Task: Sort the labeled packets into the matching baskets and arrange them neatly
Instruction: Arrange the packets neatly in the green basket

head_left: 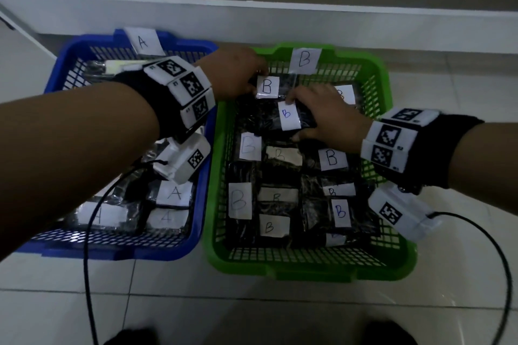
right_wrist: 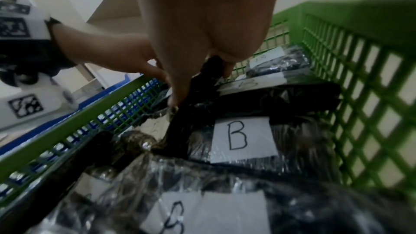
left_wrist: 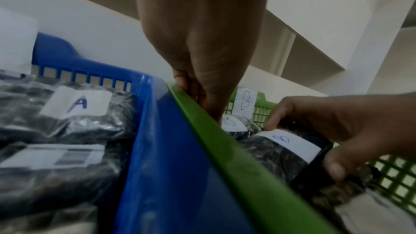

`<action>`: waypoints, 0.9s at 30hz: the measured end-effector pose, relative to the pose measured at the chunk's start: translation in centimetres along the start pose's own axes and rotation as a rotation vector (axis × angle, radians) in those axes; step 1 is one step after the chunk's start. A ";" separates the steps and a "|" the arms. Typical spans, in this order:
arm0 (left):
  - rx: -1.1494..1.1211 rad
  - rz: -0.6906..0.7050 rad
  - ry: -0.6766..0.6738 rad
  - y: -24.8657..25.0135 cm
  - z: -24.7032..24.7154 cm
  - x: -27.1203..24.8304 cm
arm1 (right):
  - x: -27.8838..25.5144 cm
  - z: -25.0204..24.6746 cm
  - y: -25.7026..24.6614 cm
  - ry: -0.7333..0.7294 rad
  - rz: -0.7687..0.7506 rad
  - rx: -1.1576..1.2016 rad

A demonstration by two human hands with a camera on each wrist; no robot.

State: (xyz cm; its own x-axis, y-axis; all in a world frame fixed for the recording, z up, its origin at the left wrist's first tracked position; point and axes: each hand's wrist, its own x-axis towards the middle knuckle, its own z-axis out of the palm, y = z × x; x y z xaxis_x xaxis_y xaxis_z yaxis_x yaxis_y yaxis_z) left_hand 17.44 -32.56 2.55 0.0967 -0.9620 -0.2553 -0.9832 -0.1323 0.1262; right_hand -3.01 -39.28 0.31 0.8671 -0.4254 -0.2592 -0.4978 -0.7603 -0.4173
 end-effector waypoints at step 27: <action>0.222 0.164 -0.163 2.7 1.1 -2.3 | -1.8 -0.6 1.4 -0.015 0.031 -0.056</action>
State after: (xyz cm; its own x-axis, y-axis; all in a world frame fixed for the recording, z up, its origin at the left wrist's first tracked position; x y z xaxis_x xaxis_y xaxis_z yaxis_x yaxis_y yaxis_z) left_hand 14.38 -30.46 2.47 -0.0741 -0.9131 -0.4010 -0.9952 0.0935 -0.0290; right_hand -5.25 -39.85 0.76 0.8505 -0.4423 -0.2844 -0.5223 -0.7733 -0.3593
